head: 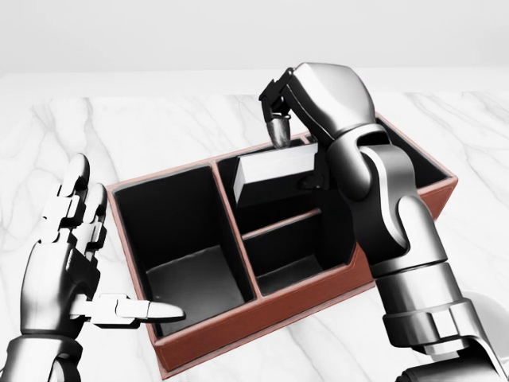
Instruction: Pick up the book and place it in the front compartment of the caddy.
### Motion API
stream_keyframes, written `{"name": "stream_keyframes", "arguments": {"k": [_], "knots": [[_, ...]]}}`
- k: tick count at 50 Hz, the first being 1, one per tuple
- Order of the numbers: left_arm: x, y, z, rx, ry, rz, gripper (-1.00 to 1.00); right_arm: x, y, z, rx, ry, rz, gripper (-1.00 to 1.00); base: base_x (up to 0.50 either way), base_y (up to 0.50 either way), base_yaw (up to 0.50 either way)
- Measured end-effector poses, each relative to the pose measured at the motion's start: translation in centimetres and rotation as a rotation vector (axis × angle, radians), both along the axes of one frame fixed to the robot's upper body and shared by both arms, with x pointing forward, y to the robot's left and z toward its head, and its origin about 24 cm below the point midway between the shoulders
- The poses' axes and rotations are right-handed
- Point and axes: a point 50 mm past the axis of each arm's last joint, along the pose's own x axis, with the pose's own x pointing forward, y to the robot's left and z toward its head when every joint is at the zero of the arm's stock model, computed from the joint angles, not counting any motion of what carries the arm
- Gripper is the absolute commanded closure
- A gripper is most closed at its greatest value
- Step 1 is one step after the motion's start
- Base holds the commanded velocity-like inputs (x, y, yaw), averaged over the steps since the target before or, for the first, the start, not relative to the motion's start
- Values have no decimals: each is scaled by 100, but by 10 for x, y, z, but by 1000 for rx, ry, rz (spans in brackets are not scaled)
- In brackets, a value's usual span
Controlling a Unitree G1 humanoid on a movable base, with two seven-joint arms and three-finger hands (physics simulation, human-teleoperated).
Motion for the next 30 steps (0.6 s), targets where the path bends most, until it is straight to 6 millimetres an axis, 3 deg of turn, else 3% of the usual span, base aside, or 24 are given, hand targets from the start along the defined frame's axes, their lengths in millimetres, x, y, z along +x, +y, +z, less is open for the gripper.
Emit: {"name": "stream_keyframes", "arguments": {"k": [30], "knots": [[-1, -1, 0, 2, -1, -2, -100, 19, 3, -14, -25, 33, -56, 100, 0, 0, 0]]}}
